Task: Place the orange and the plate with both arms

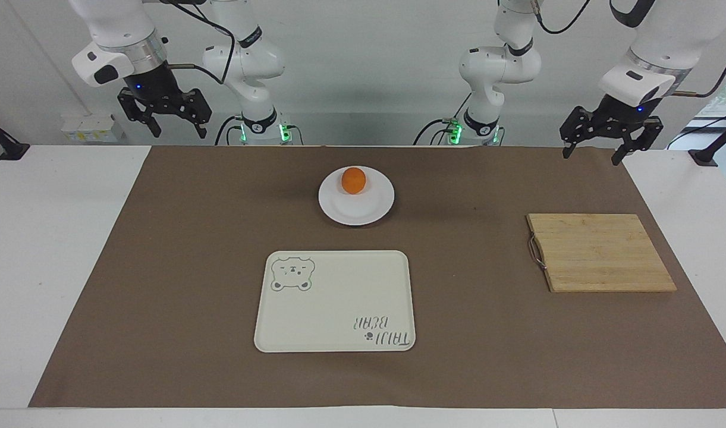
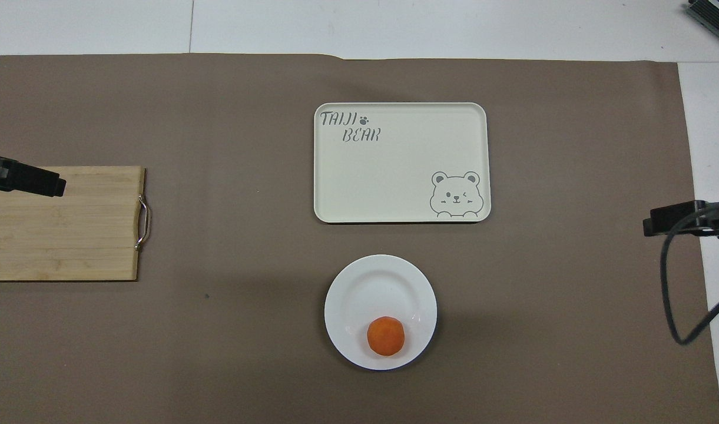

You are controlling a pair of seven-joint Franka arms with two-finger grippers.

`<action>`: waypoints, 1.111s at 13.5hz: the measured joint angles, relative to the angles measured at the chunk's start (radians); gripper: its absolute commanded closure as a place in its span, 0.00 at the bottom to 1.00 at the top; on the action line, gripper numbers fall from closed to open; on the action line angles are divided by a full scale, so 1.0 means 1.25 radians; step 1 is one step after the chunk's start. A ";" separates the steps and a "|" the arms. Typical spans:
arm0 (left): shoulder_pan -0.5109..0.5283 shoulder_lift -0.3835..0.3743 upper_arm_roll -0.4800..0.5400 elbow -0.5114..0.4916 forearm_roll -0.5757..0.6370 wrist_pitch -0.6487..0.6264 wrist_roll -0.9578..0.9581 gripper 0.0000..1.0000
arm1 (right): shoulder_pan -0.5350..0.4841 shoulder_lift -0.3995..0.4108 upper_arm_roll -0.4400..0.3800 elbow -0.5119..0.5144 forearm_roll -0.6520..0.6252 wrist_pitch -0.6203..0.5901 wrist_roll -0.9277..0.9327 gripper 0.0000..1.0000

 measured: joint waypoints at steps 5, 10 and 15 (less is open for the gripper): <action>0.003 0.000 0.017 0.000 0.000 0.000 -0.003 0.00 | 0.000 0.000 0.000 0.000 0.000 0.000 0.000 0.00; 0.011 -0.001 0.022 0.000 0.000 0.000 -0.003 0.00 | 0.000 0.000 0.000 0.000 0.000 0.000 0.000 0.00; 0.011 -0.001 0.022 0.000 0.000 0.000 -0.003 0.00 | -0.001 0.000 -0.001 0.000 0.015 -0.015 -0.026 0.00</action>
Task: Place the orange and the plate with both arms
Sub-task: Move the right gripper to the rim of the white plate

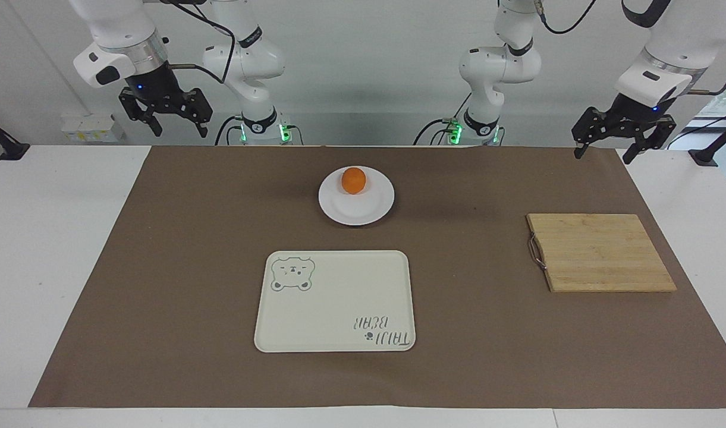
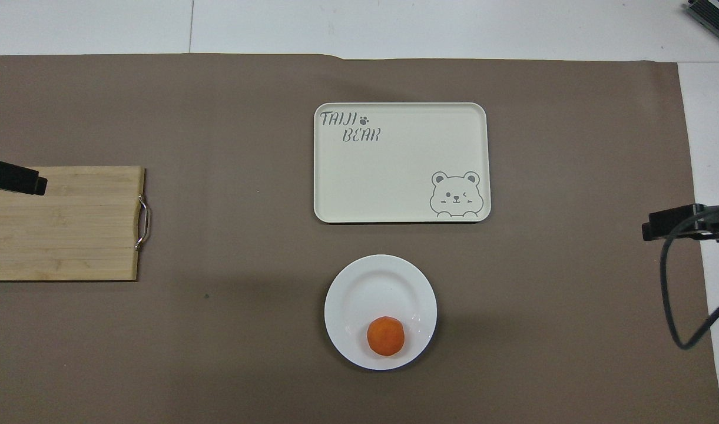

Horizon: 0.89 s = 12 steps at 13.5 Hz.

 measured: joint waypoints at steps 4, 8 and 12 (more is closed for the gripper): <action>0.000 0.000 0.000 0.000 0.000 0.000 0.000 0.00 | -0.048 -0.002 -0.010 -0.062 0.144 0.024 -0.064 0.00; 0.000 0.000 0.000 0.000 0.000 0.000 0.000 0.00 | -0.087 0.000 -0.014 -0.253 0.305 0.103 -0.181 0.00; 0.000 0.000 0.000 0.000 0.000 0.000 0.000 0.00 | -0.082 0.003 -0.011 -0.461 0.452 0.232 -0.324 0.00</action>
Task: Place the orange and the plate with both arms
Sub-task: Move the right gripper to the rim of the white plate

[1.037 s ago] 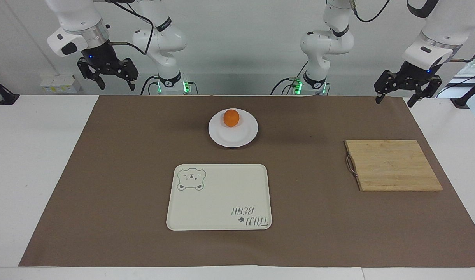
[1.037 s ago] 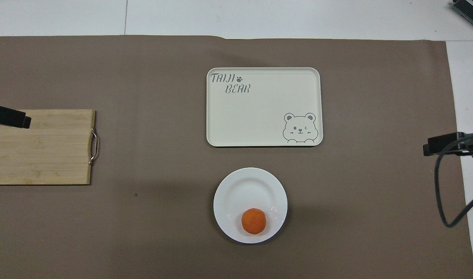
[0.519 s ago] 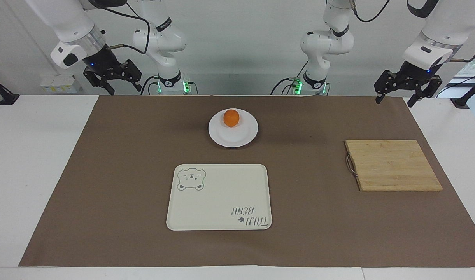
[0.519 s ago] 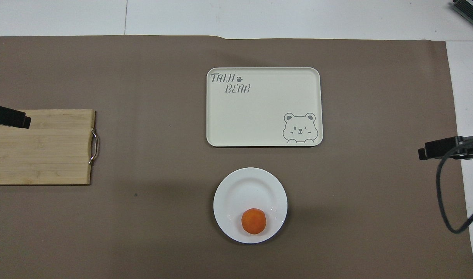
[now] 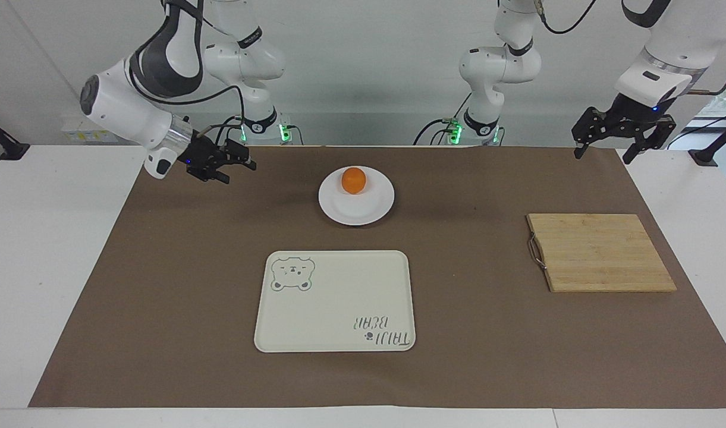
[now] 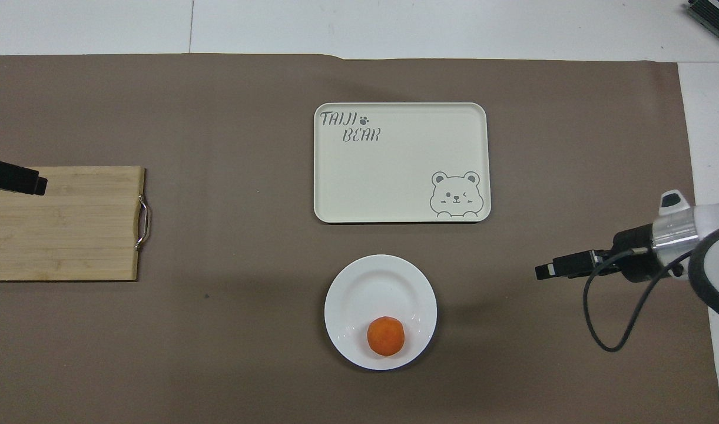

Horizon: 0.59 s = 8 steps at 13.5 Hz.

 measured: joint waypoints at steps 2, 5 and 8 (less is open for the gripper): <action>0.000 0.000 0.000 0.000 0.000 0.000 0.000 0.00 | 0.034 0.001 0.001 -0.069 0.080 0.042 -0.029 0.00; 0.000 0.000 0.000 0.000 0.000 0.000 0.000 0.00 | 0.152 -0.007 0.004 -0.147 0.181 0.144 -0.035 0.00; 0.000 0.000 0.000 0.000 0.000 0.000 0.000 0.00 | 0.230 0.006 0.009 -0.198 0.309 0.226 -0.072 0.00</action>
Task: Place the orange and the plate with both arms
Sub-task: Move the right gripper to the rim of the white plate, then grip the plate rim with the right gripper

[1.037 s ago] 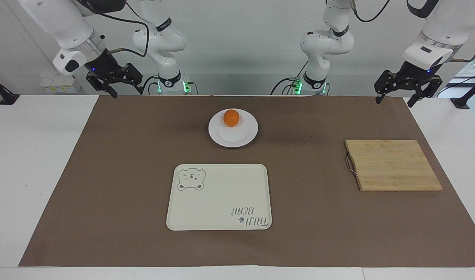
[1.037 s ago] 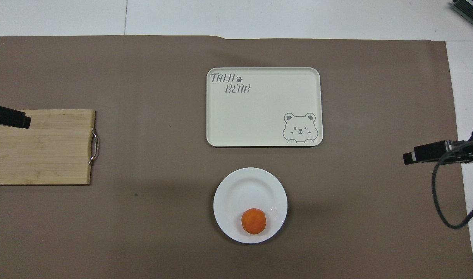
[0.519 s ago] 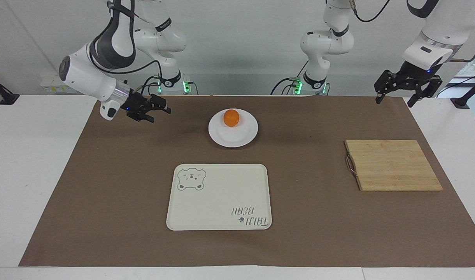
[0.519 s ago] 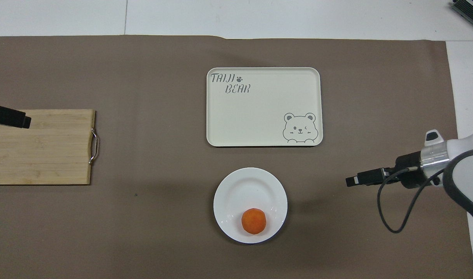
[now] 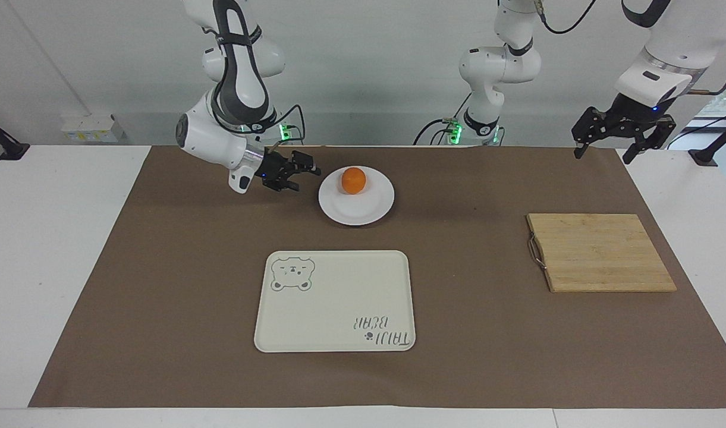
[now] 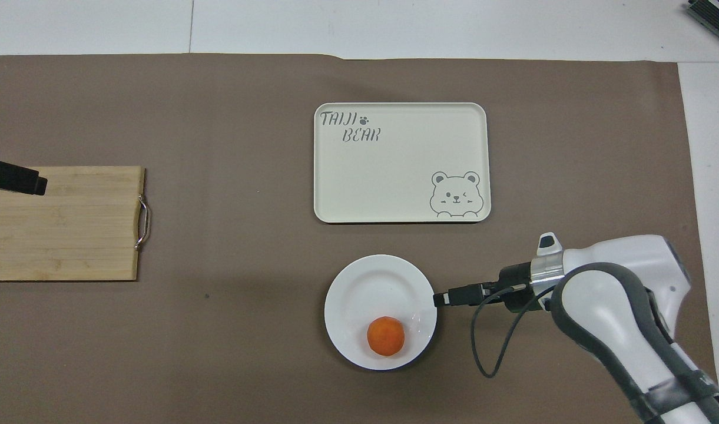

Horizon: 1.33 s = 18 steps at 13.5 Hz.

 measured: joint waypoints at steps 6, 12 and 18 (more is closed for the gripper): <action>0.000 0.000 0.000 0.000 0.000 0.000 0.000 0.00 | 0.008 0.129 -0.008 -0.020 0.130 0.031 -0.169 0.00; 0.000 0.000 0.000 0.000 0.000 0.000 0.000 0.00 | 0.031 0.133 -0.005 -0.044 0.184 0.031 -0.177 1.00; 0.000 0.000 0.000 0.000 0.000 0.000 0.000 0.00 | 0.032 0.133 -0.005 -0.046 0.186 0.028 -0.164 1.00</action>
